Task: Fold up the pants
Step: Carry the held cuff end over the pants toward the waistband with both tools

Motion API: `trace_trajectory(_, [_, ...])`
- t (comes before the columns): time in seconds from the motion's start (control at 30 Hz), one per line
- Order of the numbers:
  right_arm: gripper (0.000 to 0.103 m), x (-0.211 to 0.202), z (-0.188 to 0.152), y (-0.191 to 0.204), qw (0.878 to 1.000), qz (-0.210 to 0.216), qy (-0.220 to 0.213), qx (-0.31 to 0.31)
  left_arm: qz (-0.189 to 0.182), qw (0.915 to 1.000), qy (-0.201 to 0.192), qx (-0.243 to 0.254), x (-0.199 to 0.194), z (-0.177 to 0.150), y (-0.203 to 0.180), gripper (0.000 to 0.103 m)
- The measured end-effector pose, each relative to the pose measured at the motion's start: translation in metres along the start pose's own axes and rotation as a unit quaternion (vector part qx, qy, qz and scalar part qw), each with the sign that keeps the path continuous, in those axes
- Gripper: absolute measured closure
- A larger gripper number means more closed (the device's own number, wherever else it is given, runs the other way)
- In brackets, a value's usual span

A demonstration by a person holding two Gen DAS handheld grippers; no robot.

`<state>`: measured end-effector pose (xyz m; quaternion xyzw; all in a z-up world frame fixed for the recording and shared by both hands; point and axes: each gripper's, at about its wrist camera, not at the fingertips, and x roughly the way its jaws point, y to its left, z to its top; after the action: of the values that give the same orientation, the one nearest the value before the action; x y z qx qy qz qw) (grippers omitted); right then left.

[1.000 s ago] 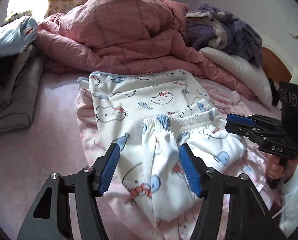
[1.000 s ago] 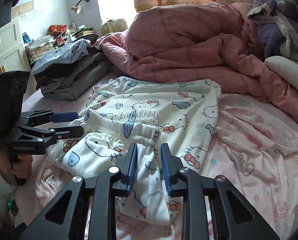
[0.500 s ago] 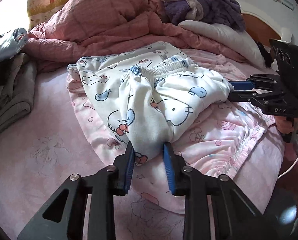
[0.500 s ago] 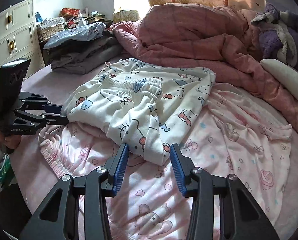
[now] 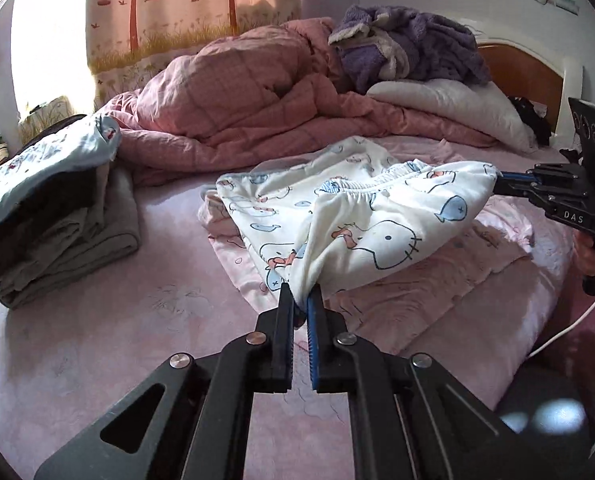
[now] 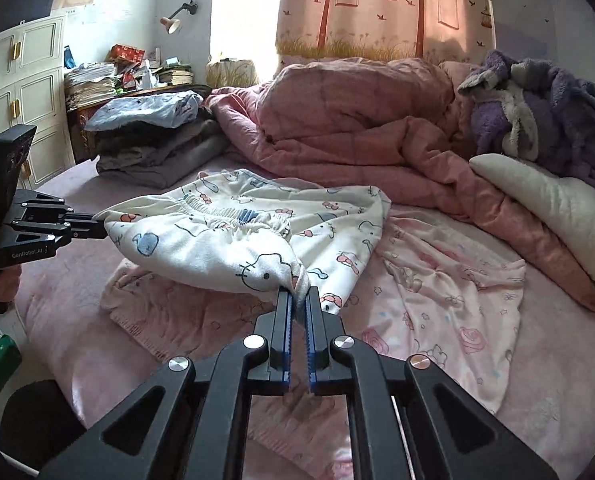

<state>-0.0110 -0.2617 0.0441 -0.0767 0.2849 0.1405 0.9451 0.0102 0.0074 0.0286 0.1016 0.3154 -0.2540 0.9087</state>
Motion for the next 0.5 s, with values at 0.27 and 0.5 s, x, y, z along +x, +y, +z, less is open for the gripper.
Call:
trace_trajectory(0.27, [0.098,-0.061,-0.042,0.018,0.999,0.031,0.012,0.010,-0.032,0.9992,0.002,-0.025,-0.045,-0.055,-0.026,0.098])
trace_trajectory(0.5, [0.097,-0.052,-0.085,0.028,0.998,0.031,0.055,0.023,-0.019,0.9972,0.035,-0.063,-0.032,-0.089,-0.039,0.097])
